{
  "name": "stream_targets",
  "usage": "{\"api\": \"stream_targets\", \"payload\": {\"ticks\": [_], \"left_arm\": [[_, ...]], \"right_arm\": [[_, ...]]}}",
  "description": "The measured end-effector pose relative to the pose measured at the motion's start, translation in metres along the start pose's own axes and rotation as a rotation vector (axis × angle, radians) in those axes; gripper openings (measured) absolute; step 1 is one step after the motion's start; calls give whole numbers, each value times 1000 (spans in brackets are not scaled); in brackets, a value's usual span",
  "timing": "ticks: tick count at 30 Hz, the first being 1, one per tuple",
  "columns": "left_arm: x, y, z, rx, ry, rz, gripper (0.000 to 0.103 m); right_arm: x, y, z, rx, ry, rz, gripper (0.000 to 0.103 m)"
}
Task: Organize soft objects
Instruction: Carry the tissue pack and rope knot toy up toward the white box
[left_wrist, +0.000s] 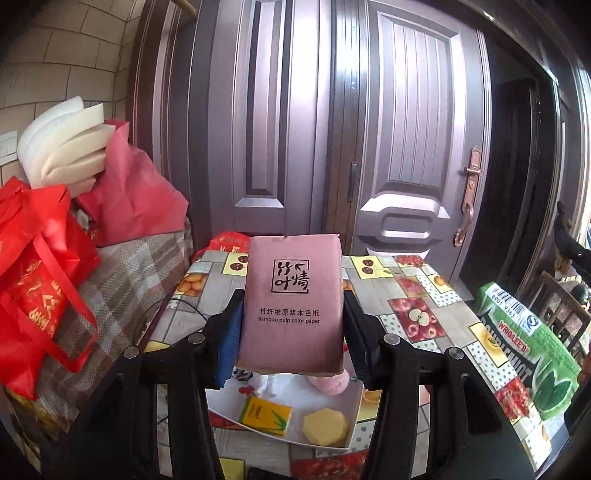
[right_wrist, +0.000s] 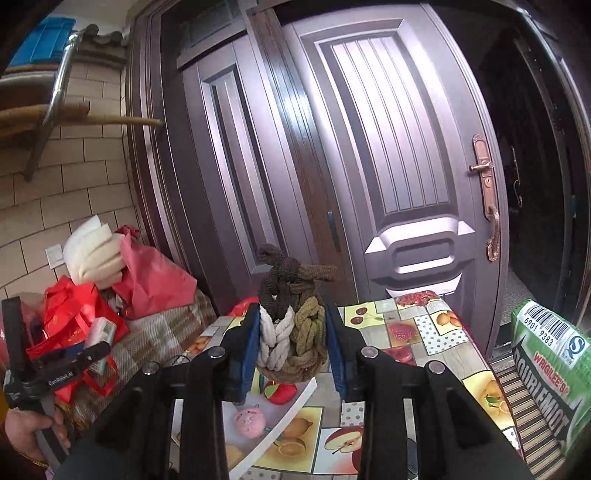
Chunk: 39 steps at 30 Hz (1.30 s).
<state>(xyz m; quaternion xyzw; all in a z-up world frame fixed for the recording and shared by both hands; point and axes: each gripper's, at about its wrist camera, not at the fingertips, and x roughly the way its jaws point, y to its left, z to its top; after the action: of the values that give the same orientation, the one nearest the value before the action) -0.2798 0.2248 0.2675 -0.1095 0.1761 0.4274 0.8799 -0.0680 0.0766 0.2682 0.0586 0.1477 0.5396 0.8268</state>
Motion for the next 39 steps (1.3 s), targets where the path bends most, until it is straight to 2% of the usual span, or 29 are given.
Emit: {"api": "stream_targets", "payload": {"ticks": [3, 9, 13, 18, 23, 29, 39], "left_arm": [[5, -5, 7, 4, -13, -10, 50], [-9, -25, 43, 36, -70, -14, 50], [-20, -36, 62, 46, -125, 17, 50], [-24, -30, 73, 33, -160, 84, 50], [-34, -13, 89, 16, -174, 128, 50], [-36, 5, 80, 16, -168, 168, 51], [-40, -2, 97, 18, -165, 182, 51]], "right_arm": [[-17, 13, 1, -27, -92, -28, 33], [-28, 29, 42, -83, -146, 1, 33], [-19, 38, 53, -119, -150, 41, 33], [-5, 51, 45, -130, -131, 110, 33], [4, 71, 54, -114, -108, 168, 33], [10, 90, 53, -108, -115, 193, 33], [26, 110, 59, -143, -63, 227, 33]]}}
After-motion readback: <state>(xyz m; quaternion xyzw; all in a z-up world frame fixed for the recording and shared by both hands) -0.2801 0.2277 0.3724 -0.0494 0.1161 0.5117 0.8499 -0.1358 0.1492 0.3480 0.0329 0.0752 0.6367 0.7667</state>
